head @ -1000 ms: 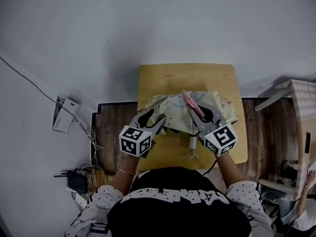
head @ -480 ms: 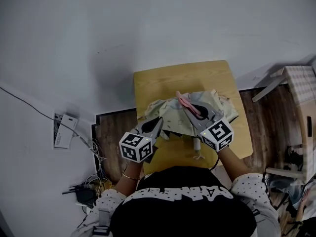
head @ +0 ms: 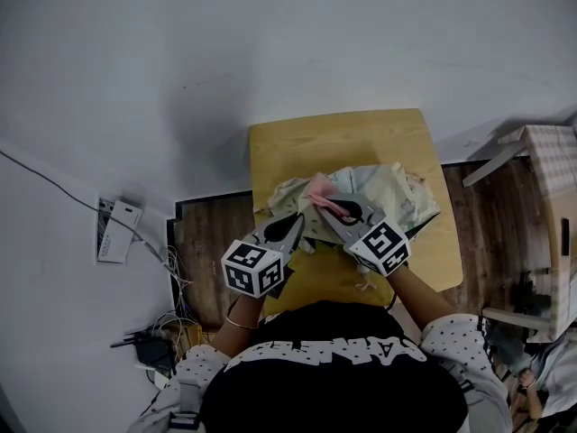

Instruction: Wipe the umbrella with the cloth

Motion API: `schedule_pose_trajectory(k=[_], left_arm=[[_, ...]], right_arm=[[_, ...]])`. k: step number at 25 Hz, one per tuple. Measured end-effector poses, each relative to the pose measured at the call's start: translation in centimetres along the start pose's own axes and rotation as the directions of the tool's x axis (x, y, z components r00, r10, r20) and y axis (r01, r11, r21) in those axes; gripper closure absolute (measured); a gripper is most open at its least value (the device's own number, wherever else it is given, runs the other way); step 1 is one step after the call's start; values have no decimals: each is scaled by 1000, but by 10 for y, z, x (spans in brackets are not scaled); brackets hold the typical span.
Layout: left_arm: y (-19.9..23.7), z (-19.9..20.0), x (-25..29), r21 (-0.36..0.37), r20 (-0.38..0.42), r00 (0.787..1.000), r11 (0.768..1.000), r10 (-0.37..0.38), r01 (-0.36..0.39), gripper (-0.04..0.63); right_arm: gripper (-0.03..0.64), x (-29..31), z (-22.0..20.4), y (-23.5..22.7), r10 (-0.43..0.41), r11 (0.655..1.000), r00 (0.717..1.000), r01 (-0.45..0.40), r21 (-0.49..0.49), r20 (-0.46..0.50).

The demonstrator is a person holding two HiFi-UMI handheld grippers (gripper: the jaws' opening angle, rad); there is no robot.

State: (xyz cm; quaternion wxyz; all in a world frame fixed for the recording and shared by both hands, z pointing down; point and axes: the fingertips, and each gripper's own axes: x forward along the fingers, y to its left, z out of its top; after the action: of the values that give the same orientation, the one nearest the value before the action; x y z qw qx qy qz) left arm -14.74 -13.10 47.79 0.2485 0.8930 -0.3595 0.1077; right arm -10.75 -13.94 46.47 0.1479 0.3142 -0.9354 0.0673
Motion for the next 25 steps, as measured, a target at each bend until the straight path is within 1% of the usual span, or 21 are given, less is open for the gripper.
schedule_pose_trajectory(k=[4, 16, 25], left_arm=[[-1, 0, -2, -7, 2, 1000, 1000, -2, 2, 591], [-9, 6, -3, -19, 21, 1000, 1000, -9, 9, 591], [-9, 9, -6, -21, 28, 1000, 1000, -6, 7, 591]], right_arm=[[583, 4, 4, 10, 26, 1000, 999, -26, 11, 31], [583, 1, -8, 34, 100, 995, 995, -100, 15, 9], [583, -6, -14, 46, 123, 992, 992, -123, 28, 4]])
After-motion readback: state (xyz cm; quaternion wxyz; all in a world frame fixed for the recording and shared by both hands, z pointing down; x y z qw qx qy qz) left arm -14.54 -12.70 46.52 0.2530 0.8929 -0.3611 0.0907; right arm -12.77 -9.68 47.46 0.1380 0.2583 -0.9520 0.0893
